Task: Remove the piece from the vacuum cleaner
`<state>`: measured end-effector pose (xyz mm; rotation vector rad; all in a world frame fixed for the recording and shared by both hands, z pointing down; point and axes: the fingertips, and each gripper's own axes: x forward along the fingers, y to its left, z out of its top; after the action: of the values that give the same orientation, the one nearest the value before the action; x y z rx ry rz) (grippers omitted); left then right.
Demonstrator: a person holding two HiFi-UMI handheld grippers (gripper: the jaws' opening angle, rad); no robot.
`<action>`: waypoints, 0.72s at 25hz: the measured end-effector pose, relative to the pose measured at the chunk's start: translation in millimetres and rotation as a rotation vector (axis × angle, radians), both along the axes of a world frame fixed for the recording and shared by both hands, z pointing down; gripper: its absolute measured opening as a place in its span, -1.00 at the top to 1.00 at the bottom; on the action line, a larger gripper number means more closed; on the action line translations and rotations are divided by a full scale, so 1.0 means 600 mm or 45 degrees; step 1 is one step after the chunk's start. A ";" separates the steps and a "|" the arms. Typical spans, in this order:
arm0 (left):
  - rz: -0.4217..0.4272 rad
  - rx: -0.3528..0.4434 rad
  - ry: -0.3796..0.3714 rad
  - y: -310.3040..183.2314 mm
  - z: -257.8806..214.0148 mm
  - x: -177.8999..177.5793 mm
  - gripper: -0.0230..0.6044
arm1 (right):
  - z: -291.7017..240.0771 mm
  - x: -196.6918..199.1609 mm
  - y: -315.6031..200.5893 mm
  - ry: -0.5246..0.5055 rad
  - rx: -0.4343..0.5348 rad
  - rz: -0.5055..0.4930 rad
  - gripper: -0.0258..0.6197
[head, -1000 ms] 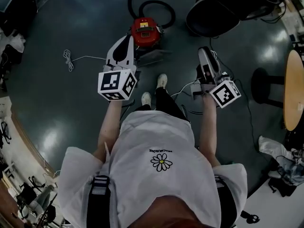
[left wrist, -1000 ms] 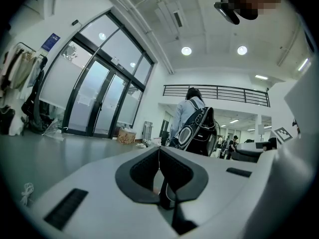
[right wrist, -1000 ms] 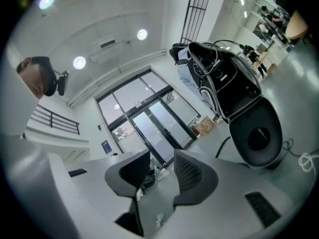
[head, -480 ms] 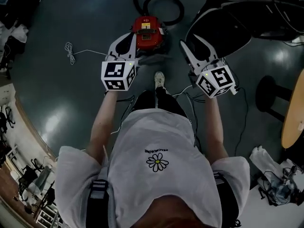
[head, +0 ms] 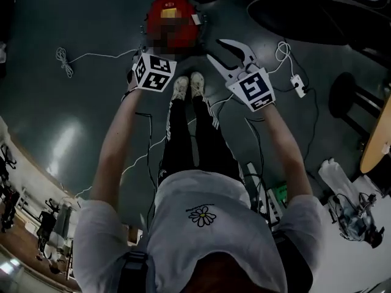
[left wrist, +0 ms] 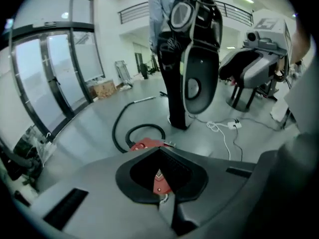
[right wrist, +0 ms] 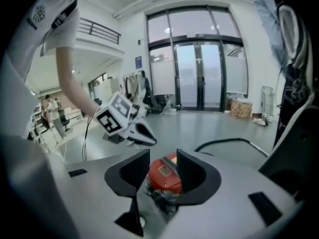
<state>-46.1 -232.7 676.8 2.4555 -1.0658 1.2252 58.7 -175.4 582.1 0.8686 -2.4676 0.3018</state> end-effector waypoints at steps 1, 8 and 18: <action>0.062 -0.038 -0.048 0.004 0.039 0.006 0.91 | 0.055 -0.008 0.013 0.074 -0.038 -0.072 0.43; 0.293 -0.231 -0.300 0.024 0.241 0.025 0.91 | 0.398 -0.014 0.090 0.565 -0.274 -0.399 0.43; 0.421 -0.309 -0.441 0.038 0.316 0.028 0.91 | 0.562 -0.003 0.117 0.822 -0.461 -0.489 0.43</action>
<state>-29.3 -209.9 866.5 2.3427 -0.5398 1.8126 57.1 -105.1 919.5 0.2636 -1.8393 0.2653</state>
